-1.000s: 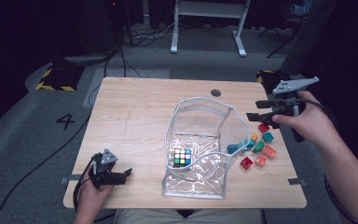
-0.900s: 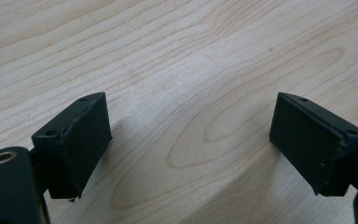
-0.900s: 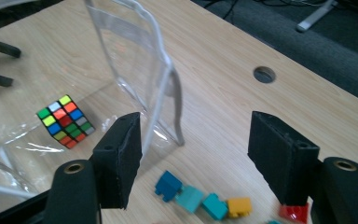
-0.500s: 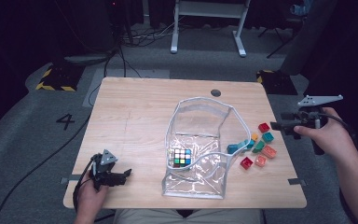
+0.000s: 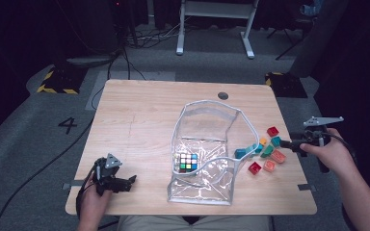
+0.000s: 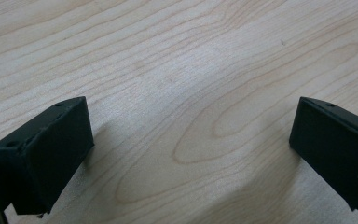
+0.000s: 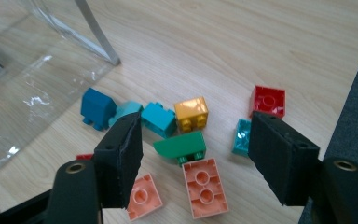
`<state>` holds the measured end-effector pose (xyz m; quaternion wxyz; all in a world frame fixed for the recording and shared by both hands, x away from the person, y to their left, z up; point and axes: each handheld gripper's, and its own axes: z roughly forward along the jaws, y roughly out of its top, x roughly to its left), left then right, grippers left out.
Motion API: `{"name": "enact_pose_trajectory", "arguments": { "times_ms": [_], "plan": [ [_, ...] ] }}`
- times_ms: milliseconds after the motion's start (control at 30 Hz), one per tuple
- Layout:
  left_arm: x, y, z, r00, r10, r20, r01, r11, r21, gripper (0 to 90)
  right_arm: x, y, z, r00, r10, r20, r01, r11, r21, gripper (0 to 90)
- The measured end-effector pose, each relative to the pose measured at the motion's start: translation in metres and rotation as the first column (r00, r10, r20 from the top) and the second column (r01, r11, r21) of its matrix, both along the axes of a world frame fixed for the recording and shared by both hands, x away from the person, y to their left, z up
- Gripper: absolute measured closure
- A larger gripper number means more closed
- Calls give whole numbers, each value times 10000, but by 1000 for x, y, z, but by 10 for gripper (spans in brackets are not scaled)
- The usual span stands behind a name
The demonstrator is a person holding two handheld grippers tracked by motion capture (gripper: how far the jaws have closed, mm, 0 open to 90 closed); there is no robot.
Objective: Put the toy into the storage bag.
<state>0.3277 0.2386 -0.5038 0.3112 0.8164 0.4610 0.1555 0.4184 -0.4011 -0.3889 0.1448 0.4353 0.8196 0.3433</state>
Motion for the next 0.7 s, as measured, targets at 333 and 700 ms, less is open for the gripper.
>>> {"name": "enact_pose_trajectory", "arguments": {
  "times_ms": [333,700],
  "plan": [
    [0,0,0,10000,-2,-6,2,10000,-8,0,1,-8,-38,9993,-91,-372,84,9998,-175,358],
    [0,0,0,10000,1,3,-1,10000,11,0,2,-9,-69,9958,26,-913,-93,9973,-732,416]
  ]
}}
